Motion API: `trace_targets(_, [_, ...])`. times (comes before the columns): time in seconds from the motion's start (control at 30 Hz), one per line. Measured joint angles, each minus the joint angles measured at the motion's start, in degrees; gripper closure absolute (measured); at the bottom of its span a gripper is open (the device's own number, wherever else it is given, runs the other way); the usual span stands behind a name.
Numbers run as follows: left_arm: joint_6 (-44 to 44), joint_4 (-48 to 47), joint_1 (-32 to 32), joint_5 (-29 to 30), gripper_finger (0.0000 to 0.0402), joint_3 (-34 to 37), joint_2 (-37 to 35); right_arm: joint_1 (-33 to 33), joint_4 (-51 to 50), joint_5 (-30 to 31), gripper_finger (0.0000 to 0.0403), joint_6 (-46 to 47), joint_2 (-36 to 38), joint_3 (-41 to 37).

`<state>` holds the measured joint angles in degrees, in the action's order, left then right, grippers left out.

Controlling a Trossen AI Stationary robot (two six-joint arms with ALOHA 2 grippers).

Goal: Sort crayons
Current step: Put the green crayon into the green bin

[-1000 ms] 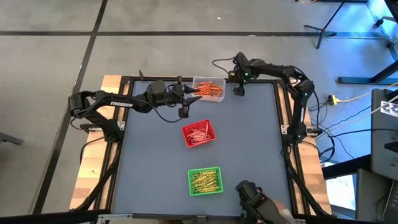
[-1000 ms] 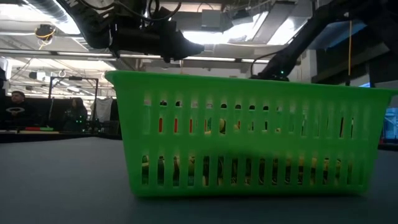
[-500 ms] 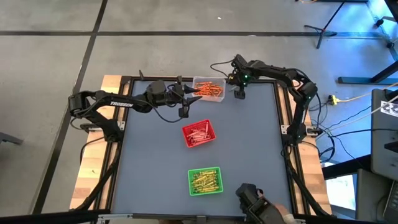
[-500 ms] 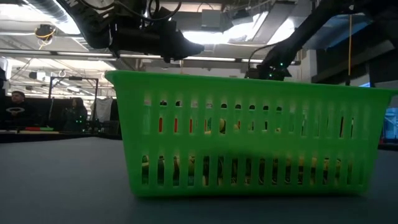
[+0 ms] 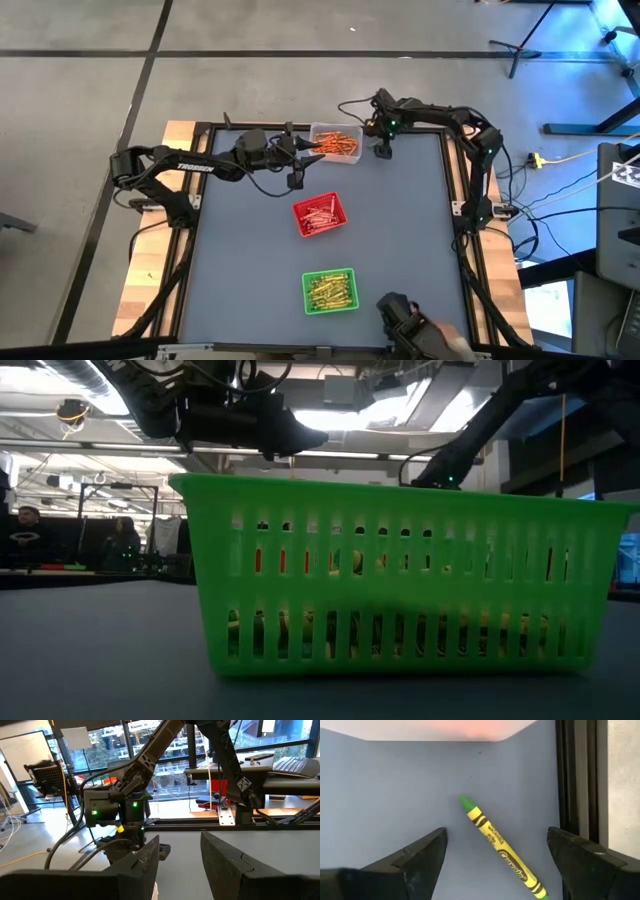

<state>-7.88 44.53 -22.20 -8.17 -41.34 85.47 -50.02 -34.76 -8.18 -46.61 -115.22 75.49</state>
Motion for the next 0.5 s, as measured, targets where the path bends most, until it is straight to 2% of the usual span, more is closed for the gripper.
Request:
trace_targets(0.07, [-0.1, 0.0, 0.0, 0.0, 0.0272, 0.0, 0.0, 0.1, -0.9, 0.2, 0.0067, 0.0, 0.0, 0.1])
trace_targets(0.17, [-0.2, 0.0, 0.0, 0.0, 0.0272, 0.0, 0.0, 0.1, -1.5, -0.1, 0.0107, 0.2, 0.0, 0.0])
trace_targets(0.5, [-0.2, 0.2, 0.0, 0.0, 0.0272, 0.0, 0.0, 0.2, -1.9, -0.6, 0.0309, -1.8, -0.1, -0.2])
